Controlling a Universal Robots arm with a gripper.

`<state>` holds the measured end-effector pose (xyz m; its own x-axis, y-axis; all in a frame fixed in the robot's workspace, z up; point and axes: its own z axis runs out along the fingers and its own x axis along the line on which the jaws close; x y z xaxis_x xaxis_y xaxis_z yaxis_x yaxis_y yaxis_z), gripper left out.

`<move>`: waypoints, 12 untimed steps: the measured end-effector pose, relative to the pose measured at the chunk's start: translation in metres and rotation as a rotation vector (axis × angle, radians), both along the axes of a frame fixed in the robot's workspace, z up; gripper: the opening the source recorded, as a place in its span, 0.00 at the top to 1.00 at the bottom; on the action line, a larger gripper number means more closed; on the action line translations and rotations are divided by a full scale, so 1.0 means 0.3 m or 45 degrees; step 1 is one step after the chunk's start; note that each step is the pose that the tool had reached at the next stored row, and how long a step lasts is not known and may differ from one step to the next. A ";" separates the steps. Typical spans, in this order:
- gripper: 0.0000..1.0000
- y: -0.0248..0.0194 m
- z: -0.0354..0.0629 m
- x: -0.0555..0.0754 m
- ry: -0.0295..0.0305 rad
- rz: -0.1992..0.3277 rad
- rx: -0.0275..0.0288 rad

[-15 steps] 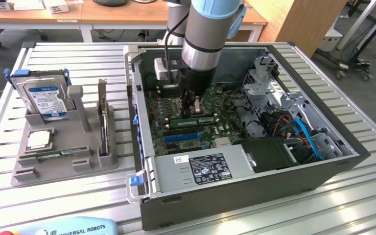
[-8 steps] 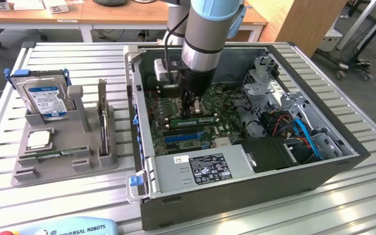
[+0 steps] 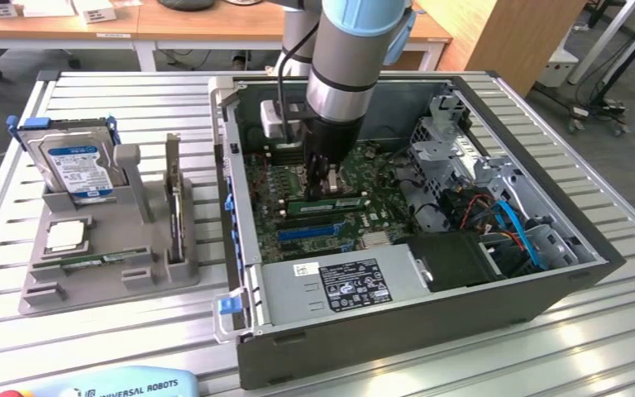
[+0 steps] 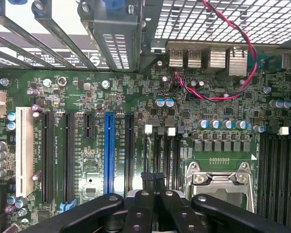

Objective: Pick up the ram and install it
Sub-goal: 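Press down the ram until it locks into place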

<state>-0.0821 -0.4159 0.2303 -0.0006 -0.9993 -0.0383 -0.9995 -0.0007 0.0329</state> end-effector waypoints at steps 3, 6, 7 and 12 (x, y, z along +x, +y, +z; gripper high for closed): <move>0.90 0.000 -0.002 0.000 0.0001 0.000 -0.0003; 0.90 0.000 -0.002 0.000 0.0001 0.000 -0.0003; 0.90 0.000 -0.003 0.000 -0.0002 0.000 0.0002; 0.90 0.000 -0.006 0.000 0.0002 0.000 -0.0002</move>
